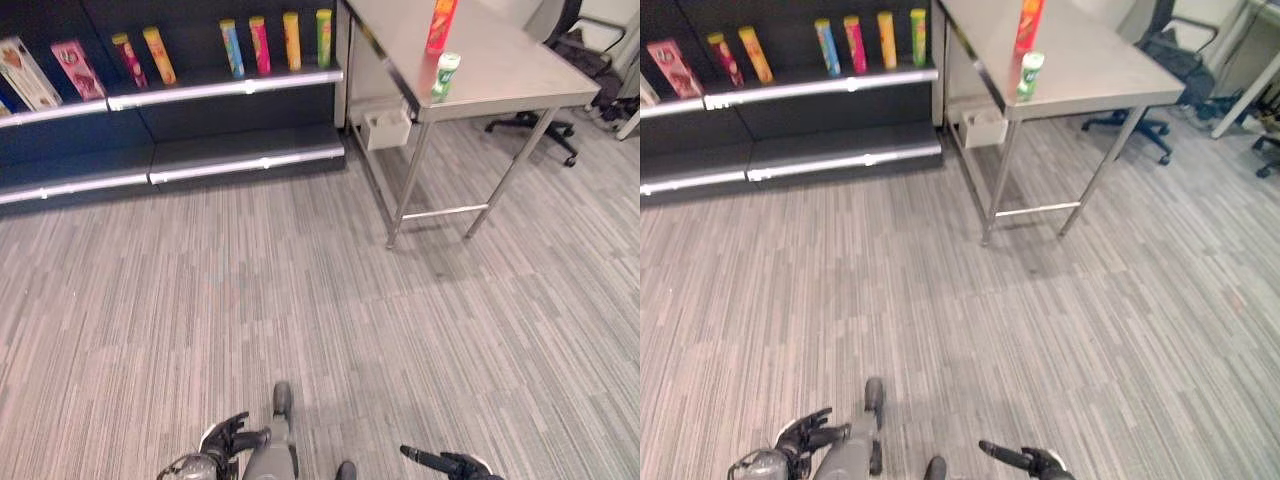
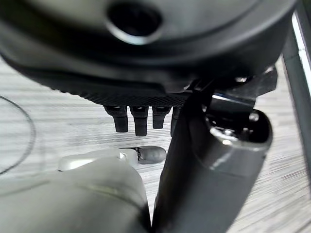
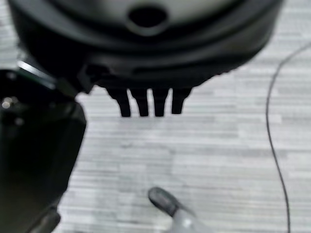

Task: Put the goods on the table back onto the shelves and tidy them up.

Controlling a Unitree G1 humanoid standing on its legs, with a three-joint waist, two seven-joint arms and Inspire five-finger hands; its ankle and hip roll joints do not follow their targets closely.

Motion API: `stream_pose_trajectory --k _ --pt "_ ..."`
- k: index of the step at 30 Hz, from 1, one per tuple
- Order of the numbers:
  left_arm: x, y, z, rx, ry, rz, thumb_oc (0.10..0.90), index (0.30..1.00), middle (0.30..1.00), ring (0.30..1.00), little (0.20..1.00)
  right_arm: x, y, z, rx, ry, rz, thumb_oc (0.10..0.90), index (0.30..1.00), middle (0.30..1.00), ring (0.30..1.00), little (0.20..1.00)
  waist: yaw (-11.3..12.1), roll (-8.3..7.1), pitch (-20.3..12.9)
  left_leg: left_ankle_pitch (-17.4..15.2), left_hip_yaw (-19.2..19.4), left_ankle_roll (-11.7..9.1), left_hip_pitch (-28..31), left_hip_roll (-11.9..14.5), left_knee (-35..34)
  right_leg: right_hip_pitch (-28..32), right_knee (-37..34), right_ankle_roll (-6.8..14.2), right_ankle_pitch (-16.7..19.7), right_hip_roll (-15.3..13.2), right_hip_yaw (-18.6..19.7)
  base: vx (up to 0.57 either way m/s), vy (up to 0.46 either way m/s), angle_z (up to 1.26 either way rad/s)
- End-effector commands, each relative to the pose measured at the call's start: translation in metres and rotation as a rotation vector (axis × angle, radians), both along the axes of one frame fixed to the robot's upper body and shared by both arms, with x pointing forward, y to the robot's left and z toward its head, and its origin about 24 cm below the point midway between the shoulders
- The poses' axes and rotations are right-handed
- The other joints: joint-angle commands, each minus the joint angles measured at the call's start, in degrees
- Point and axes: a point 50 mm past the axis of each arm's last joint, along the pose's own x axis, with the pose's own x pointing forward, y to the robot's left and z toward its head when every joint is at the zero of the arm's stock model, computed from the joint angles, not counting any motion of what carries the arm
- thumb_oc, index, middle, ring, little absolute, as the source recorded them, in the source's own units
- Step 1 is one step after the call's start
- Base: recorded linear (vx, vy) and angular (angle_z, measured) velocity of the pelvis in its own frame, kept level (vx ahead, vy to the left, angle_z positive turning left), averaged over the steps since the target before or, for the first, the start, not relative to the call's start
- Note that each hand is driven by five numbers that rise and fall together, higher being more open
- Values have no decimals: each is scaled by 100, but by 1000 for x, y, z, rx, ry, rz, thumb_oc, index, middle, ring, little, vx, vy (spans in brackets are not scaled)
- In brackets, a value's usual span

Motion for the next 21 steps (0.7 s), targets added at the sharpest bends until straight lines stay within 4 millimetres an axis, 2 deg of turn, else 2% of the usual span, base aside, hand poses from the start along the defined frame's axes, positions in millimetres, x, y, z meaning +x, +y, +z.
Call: stream_pose_trajectory --k 1,3,5,7,8,9,10,11,13,15,16,17,19,21 --pt "-41 11 -12 65 127 -49 800 900 900 900 900 5 -10 7 -33 -62 25 800 900 900 900 900 93 -59 -535 685 167 379 126 101 66 202 76 930 -228 -409 49 422 191 -47" --pt "-51 16 -14 75 161 -31 800 900 900 900 900 6 -4 5 -13 -68 16 800 900 900 900 900 143 -127 -722 634 343 461 292 111 162 387 76 966 -363 -524 164 438 214 -57" --pt "-53 18 -14 84 166 -30 800 900 900 900 900 6 -1 5 -5 -69 15 800 900 900 900 900 165 -200 -773 569 394 518 319 66 265 453 118 1015 -404 -636 171 326 180 -66" --pt "-53 27 -11 106 169 -24 800 900 900 900 900 3 6 1 15 -42 40 800 900 900 900 900 220 -416 -929 127 547 878 471 -281 468 145 1121 1294 -307 -1089 126 490 373 -16" --pt "-48 30 -9 116 158 -24 800 900 900 900 900 4 4 2 20 -52 23 800 900 900 900 900 147 -439 -876 -117 586 1043 614 -467 488 -324 2101 1479 122 -1248 168 306 348 -2" --pt "-46 31 -9 117 153 -24 800 900 900 900 900 5 3 3 20 -58 10 800 900 900 900 900 97 -418 -828 -228 588 1133 677 -529 509 -625 2651 1556 509 -1327 234 185 369 24" --pt "-39 32 -6 127 136 -27 800 900 900 900 900 8 0 4 17 -67 -10 800 900 900 900 900 -34 -336 -637 -376 588 1308 913 -608 490 -1203 3735 1594 1221 -1509 276 186 356 34" --pt "-36 35 -5 142 136 -43 800 900 900 900 900 2 -2 2 14 -48 -30 800 900 900 900 900 -137 -191 -470 -572 589 1431 1264 -625 404 -1757 4554 1554 1364 -1698 132 214 314 34" --pt "-33 35 -4 148 127 -50 800 900 900 900 900 -6 -4 0 8 -22 -42 800 900 900 900 900 -232 -109 -403 -673 549 1426 1497 -623 343 -2012 4365 1444 1073 -1879 -154 249 107 6" --pt "-28 33 -2 148 113 -62 800 900 900 900 900 -11 -7 -1 -2 -1 -52 800 900 900 900 900 -302 -86 -371 -798 507 1342 1706 -618 273 -2029 3314 1366 795 -1978 -511 268 -58 16" --pt "-27 33 -2 148 111 -69 800 900 900 900 900 -12 -8 -1 -5 6 -52 800 900 900 900 900 -316 -98 -361 -841 505 1296 1769 -620 259 -2009 2772 1364 775 -1992 -637 271 -131 25" --pt "-26 32 -2 147 109 -75 800 900 900 900 900 -13 -9 -1 -8 14 -49 800 900 900 900 900 -347 -138 -348 -884 487 1228 1878 -645 195 -2132 2062 1378 839 -1949 -722 272 -142 37" --pt "-22 32 -1 149 101 -74 800 900 900 900 900 -14 -10 -1 -10 23 -45 800 900 900 900 900 -426 -218 -322 -993 391 1122 2070 -673 132 -2177 1094 1513 1124 -1783 -675 296 -156 30" --pt "-19 30 -1 149 92 -79 800 900 900 900 900 -15 -8 -2 -8 30 -30 800 900 900 900 900 -497 -291 -318 -1087 301 1044 2181 -668 124 -2234 619 1633 1399 -1718 -483 366 -218 29"
